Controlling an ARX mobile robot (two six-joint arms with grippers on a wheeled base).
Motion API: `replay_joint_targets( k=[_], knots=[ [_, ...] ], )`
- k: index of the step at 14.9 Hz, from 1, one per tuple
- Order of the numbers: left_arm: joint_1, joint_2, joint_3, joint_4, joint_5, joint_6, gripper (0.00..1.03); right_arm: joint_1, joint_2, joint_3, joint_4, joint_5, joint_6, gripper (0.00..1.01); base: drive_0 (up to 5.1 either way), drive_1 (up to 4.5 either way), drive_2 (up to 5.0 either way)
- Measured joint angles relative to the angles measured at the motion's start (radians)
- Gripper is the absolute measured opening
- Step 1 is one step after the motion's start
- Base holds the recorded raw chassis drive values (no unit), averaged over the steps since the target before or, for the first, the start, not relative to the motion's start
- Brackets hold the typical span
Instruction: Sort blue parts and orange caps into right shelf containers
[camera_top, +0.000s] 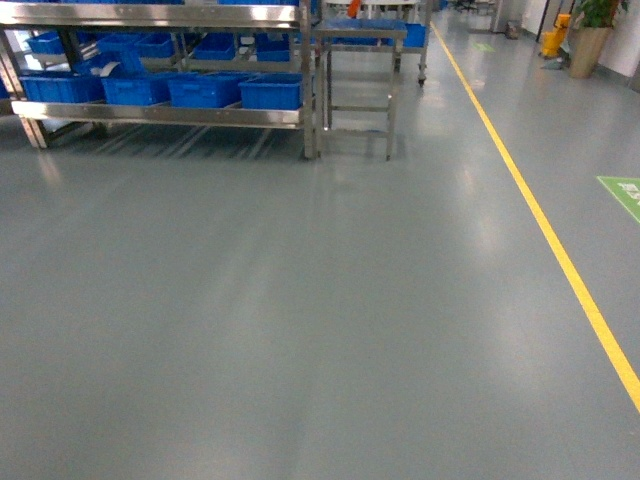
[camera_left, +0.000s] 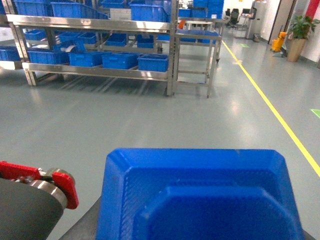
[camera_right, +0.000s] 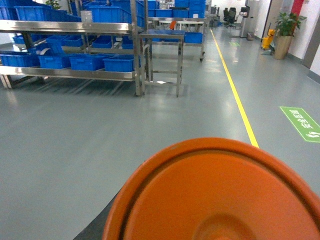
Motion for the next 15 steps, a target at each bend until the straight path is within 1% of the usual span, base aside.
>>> replay_joint_targets(
  k=[5, 15],
  knots=[
    [0.000, 0.000, 0.000, 0.000, 0.000, 0.000, 0.41, 0.000, 0.000, 0.000, 0.000, 0.000, 0.000, 0.42, -1.5, -1.49, -1.5],
    [0.001, 0.000, 0.000, 0.001, 0.000, 0.000, 0.41, 0.000, 0.000, 0.000, 0.001, 0.000, 0.000, 0.42, 0.3, 4.54, -4.0]
  ],
)
